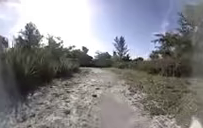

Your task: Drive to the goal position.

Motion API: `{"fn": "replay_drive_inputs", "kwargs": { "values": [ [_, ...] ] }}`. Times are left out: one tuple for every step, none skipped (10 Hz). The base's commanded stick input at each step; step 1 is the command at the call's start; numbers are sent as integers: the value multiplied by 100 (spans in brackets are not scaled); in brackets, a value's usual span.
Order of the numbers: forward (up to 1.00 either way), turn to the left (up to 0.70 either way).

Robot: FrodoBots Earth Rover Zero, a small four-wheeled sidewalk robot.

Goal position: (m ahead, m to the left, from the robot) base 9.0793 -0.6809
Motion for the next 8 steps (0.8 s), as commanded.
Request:
{"fn": "replay_drive_inputs", "kwargs": {
  "values": [
    [85,0],
    [85,0],
    [85,0],
    [85,0],
    [85,0],
    [85,0],
    [85,0],
    [85,-22]
  ]
}}
